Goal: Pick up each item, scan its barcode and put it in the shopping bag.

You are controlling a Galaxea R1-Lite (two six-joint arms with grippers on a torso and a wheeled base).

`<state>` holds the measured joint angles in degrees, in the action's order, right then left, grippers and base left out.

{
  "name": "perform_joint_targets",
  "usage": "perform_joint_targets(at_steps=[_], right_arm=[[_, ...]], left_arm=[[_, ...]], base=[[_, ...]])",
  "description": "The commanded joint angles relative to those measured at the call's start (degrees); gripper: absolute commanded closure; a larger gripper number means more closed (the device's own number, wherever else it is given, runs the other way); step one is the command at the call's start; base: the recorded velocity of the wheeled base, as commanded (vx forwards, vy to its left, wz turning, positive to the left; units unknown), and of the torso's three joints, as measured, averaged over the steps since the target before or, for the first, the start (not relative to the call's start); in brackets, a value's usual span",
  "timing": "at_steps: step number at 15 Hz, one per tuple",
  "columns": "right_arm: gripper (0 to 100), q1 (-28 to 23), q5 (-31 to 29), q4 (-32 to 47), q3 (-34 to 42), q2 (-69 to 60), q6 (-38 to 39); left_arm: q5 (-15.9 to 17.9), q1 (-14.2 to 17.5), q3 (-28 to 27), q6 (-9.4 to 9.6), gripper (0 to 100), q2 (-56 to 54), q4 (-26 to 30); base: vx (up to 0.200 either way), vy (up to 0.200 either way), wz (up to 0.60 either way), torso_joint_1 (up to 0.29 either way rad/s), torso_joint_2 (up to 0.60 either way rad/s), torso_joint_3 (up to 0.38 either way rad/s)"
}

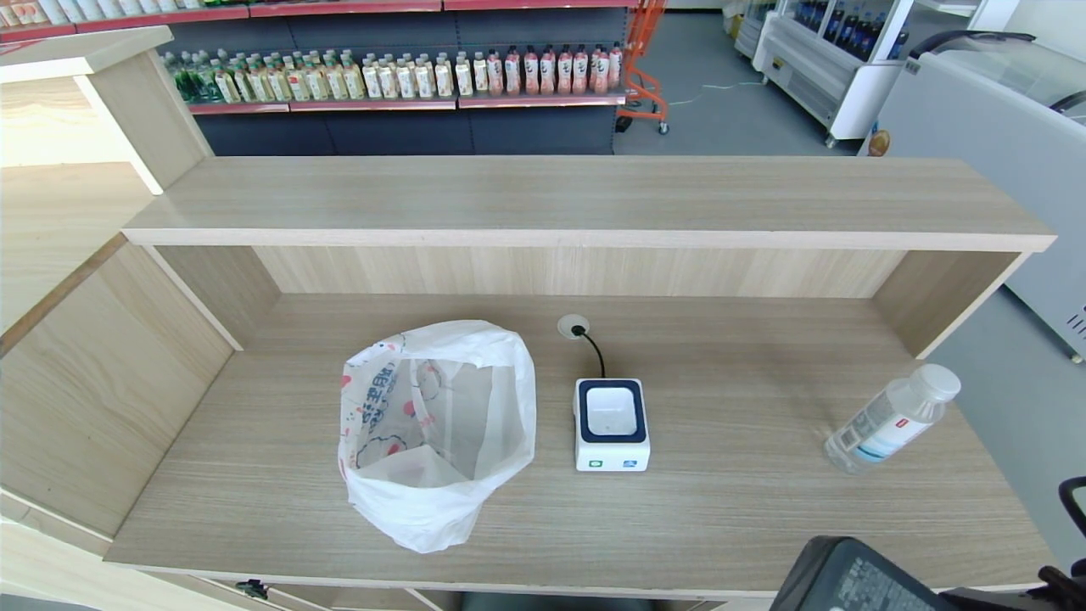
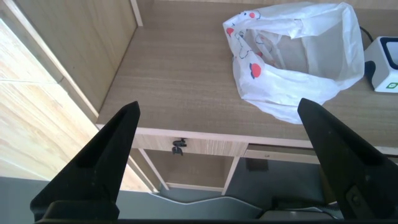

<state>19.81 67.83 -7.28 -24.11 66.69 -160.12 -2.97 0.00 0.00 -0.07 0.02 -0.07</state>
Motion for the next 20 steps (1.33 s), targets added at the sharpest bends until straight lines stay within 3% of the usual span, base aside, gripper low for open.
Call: perform_joint_targets(at_steps=[1,4,6,7,9,11,12,13,14,17,20], right_arm=[[100,-12.60,-0.15,-0.28,-2.78,1.77,9.30],[100,-25.52,-0.15,-0.37,-3.66,-5.17,35.58],[100,-28.77,-0.24,0.86,-2.17,-9.92,48.50],[100,-26.75,-0.59,2.36,-2.96,-12.47,60.98],[100,-23.33,-7.27,2.36,-7.35,-11.41,75.57],[100,-19.37,-23.09,1.65,-12.63,-8.25,104.05],[100,-17.52,-27.66,1.21,-13.50,-7.37,112.66],[100,-13.92,-35.40,-1.42,-14.47,-5.26,131.30],[100,-12.08,-38.21,-3.71,-14.03,-3.33,143.69],[100,-11.46,-39.00,-8.72,-10.96,2.65,166.72],[100,-10.05,-39.09,-18.56,-9.99,10.21,179.90]], left_arm=[[-0.01,0.00,0.00,-0.01,0,-0.02,-0.01],[-0.01,0.00,0.00,-0.01,0,-0.02,-0.01],[-0.01,0.00,0.00,-0.01,0,-0.02,-0.01],[-0.01,0.00,0.00,-0.01,0,-0.02,-0.01],[-0.01,0.00,0.00,-0.01,0,-0.02,-0.01],[-0.01,0.00,0.00,-0.01,0,-0.02,-0.01],[-0.01,0.00,0.00,-0.01,0,-0.02,-0.01],[-0.01,0.00,0.00,-0.01,0,-0.02,-0.01],[-0.01,0.00,0.00,-0.01,0,-0.02,-0.01],[-0.01,0.00,0.00,-0.01,0,-0.02,-0.01],[-0.01,0.00,0.00,-0.01,0,-0.02,0.07]], base=[[0.000,0.000,0.00,0.000,0.00,0.000],[0.000,0.000,0.00,0.000,0.00,0.000],[0.000,0.000,0.00,0.000,0.00,0.000],[0.000,0.000,0.00,0.000,0.00,0.000],[0.000,0.000,0.00,0.000,0.00,0.000],[0.000,0.000,0.00,0.000,0.00,0.000],[0.000,0.000,0.00,0.000,0.00,0.000],[0.000,0.000,0.00,0.000,0.00,0.000],[0.000,0.000,0.00,0.000,0.00,0.000],[0.000,0.000,0.00,0.000,0.00,0.000],[0.000,0.000,0.00,0.000,0.00,0.000]])
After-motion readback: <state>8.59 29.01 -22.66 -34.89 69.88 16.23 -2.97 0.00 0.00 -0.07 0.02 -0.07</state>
